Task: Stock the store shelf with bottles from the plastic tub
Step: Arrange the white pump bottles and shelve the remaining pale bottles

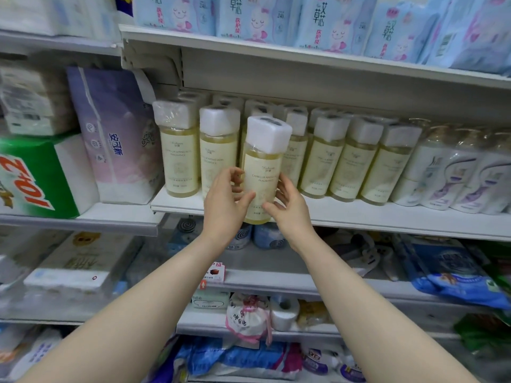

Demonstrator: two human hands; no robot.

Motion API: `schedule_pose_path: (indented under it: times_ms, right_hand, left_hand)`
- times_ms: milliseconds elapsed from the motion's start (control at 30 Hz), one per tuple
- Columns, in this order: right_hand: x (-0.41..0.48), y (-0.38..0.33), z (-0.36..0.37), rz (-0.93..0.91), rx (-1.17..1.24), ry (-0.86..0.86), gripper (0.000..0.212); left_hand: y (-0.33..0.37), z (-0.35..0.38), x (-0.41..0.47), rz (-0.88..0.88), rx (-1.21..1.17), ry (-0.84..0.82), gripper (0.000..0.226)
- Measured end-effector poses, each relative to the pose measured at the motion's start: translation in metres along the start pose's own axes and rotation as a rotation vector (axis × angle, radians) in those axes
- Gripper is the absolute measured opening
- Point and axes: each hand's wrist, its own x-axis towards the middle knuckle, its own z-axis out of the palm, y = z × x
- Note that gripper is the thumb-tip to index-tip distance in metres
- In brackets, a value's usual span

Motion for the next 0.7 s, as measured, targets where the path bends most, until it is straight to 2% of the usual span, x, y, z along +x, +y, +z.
schedule_pose_path:
  times_ms: [300,700]
  right_hand:
    - [0.005,0.003,0.017,-0.073,-0.259,0.193,0.071]
    - [0.032,0.012,0.021,-0.09,-0.376,0.203,0.068]
  left_hand:
    - [-0.022,-0.001,-0.015,0.053,0.065,-0.219,0.076]
    - [-0.033,0.01,0.01,0.083,0.209,-0.397,0.096]
